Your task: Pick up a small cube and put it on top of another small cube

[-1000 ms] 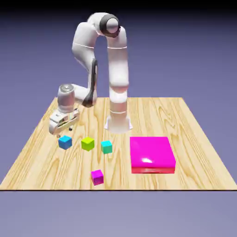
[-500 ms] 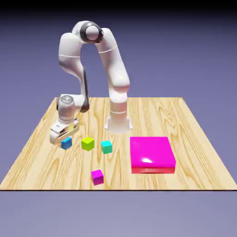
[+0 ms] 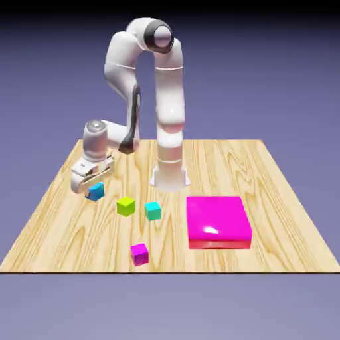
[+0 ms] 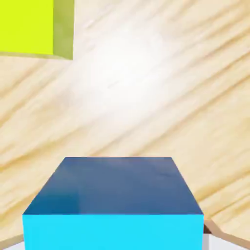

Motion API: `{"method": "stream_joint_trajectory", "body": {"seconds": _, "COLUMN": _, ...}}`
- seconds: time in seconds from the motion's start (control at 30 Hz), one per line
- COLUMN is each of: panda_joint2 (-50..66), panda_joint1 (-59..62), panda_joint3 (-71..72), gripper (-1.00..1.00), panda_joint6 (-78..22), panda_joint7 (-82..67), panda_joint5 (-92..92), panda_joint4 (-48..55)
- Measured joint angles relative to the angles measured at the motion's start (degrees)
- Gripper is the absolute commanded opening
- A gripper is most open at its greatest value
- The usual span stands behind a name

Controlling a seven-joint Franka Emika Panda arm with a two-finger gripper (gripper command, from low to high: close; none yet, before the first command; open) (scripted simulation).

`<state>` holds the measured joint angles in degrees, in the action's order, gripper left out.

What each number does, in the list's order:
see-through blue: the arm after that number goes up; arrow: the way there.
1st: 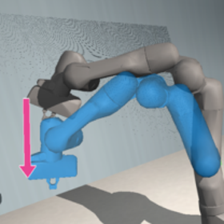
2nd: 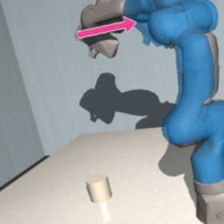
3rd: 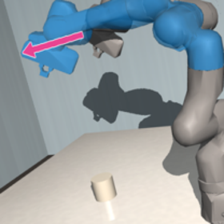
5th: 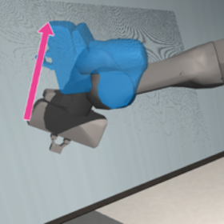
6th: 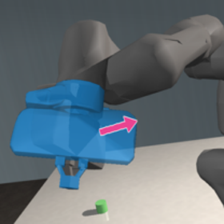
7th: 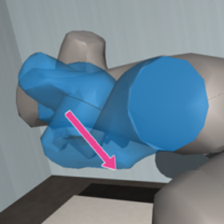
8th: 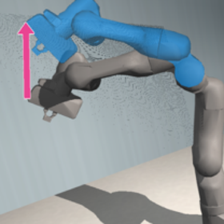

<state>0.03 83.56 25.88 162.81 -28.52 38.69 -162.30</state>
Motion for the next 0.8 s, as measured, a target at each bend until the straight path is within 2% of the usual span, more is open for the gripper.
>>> {"method": "stream_joint_trajectory", "body": {"seconds": 0.8, "panda_joint2": -16.55, "panda_joint1": -50.12, "panda_joint3": -23.17, "gripper": -1.0, "panda_joint6": -17.38, "panda_joint7": 59.73, "panda_joint5": -25.78, "panda_joint4": -6.74}}
